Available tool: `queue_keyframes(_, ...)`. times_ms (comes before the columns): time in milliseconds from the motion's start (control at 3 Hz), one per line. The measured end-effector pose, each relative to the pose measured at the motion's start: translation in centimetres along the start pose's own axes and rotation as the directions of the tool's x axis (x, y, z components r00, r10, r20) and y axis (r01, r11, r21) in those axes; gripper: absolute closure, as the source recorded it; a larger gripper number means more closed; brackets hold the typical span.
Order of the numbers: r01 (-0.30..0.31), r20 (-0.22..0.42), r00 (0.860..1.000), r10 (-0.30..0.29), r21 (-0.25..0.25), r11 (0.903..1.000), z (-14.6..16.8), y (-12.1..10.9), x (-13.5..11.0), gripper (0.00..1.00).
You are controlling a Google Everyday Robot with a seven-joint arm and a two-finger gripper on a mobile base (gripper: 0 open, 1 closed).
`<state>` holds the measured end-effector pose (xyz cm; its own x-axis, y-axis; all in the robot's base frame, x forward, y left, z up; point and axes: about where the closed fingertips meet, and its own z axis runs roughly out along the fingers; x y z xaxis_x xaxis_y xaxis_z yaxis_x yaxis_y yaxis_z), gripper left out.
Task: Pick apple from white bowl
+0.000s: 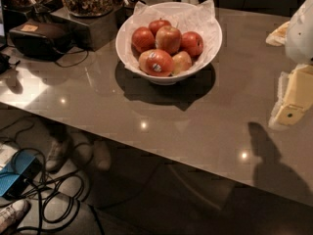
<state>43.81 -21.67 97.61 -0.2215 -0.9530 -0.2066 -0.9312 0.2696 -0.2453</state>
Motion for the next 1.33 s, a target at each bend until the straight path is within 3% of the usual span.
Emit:
queue_keyframes(667, -0.032, -0.003, 0.999, 0.032, -0.011, 0.9994, 0.0, -0.7, -0.6, 0.00)
queue_keyframes(1000, -0.099, -0.033, 0.995, 0.098, -0.044, 0.9941, 0.7, -5.1, -4.5, 0.00)
queue_keyframes(1333, -0.091, -0.011, 0.996, 0.091, -0.023, 0.9956, 0.5, -5.6, -5.3, 0.00)
